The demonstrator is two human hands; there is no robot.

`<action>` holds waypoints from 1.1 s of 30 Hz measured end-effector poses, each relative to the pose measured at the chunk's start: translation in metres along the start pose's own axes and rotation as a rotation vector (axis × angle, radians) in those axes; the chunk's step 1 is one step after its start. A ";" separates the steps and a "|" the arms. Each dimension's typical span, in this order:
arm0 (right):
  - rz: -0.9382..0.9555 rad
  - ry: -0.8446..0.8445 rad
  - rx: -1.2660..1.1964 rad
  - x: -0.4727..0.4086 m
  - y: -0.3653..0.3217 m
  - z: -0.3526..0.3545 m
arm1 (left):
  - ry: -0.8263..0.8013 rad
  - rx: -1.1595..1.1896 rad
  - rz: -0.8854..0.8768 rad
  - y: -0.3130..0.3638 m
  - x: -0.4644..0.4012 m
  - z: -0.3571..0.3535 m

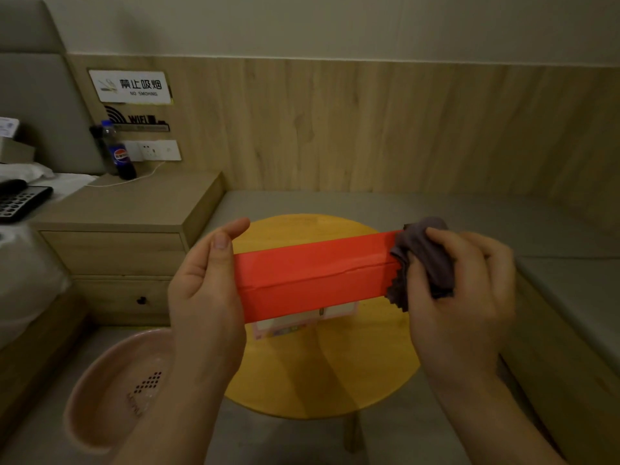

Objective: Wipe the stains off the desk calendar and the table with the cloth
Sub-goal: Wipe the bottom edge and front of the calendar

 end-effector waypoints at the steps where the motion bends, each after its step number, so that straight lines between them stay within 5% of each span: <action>1: 0.000 -0.004 -0.014 0.002 -0.002 -0.001 | 0.006 0.005 0.003 0.000 -0.001 0.000; 22: 0.092 -0.215 -0.414 0.035 -0.104 -0.033 | -0.023 0.032 -0.003 0.004 0.008 -0.006; 33: 0.104 -0.191 -0.306 0.026 -0.080 -0.023 | 0.009 -0.001 -0.013 0.003 0.005 -0.004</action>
Point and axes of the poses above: each hand's wrist, its own x-axis away from the middle knuckle, its own z-axis out of the back of the hand, y = z × x, the point moved 2 cm from there along -x, towards the middle knuckle, and after that the axes turned 2 degrees about z, right-handed, at the moved point
